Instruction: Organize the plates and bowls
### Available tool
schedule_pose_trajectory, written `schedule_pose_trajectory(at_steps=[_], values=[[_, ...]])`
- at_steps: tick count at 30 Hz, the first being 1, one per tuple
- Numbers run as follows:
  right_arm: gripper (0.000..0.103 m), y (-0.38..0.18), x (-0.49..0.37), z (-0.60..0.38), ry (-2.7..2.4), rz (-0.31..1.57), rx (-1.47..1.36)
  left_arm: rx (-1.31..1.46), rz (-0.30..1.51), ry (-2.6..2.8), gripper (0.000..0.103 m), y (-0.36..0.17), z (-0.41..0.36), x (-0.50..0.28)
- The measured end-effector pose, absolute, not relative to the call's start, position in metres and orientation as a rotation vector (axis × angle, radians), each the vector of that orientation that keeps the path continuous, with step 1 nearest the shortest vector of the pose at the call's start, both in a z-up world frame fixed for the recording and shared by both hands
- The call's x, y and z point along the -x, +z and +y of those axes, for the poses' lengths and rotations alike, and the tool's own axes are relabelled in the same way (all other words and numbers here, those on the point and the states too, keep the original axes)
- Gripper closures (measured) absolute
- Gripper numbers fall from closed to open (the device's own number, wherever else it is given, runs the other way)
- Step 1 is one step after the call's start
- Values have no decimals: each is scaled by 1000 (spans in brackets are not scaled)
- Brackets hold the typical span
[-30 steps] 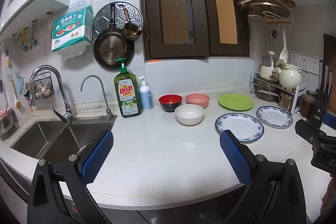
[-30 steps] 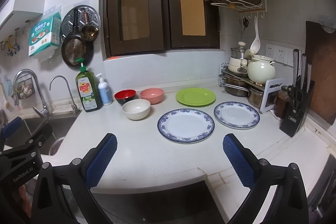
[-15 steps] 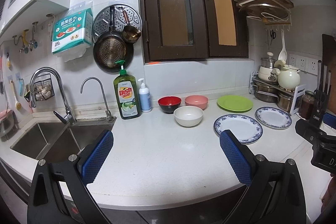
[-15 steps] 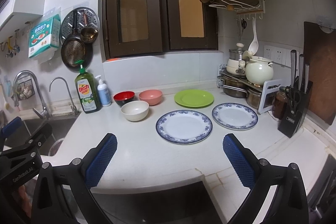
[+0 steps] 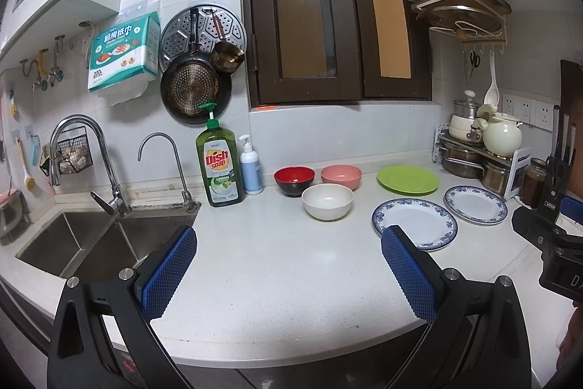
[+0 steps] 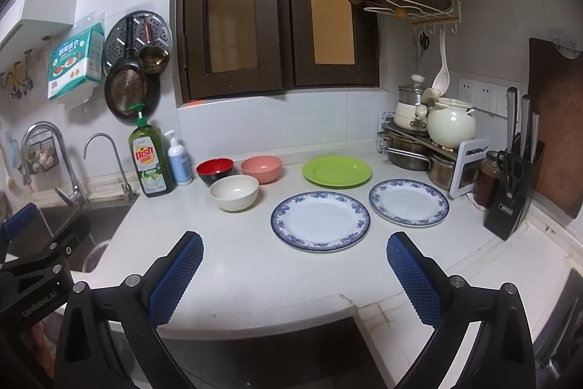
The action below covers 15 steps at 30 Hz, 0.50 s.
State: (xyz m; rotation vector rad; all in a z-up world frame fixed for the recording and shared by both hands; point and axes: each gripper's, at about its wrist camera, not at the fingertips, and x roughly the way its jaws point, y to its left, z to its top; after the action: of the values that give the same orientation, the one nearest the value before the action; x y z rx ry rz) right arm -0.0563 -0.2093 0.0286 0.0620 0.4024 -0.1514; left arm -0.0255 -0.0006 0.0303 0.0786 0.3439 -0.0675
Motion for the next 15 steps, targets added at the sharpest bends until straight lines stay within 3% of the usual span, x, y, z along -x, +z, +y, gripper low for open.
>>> schedule_pose_trajectory(at_steps=[15], values=[[1, 14, -2, -238, -206, 442, -98, -82, 409, -120, 0, 11, -31, -40]])
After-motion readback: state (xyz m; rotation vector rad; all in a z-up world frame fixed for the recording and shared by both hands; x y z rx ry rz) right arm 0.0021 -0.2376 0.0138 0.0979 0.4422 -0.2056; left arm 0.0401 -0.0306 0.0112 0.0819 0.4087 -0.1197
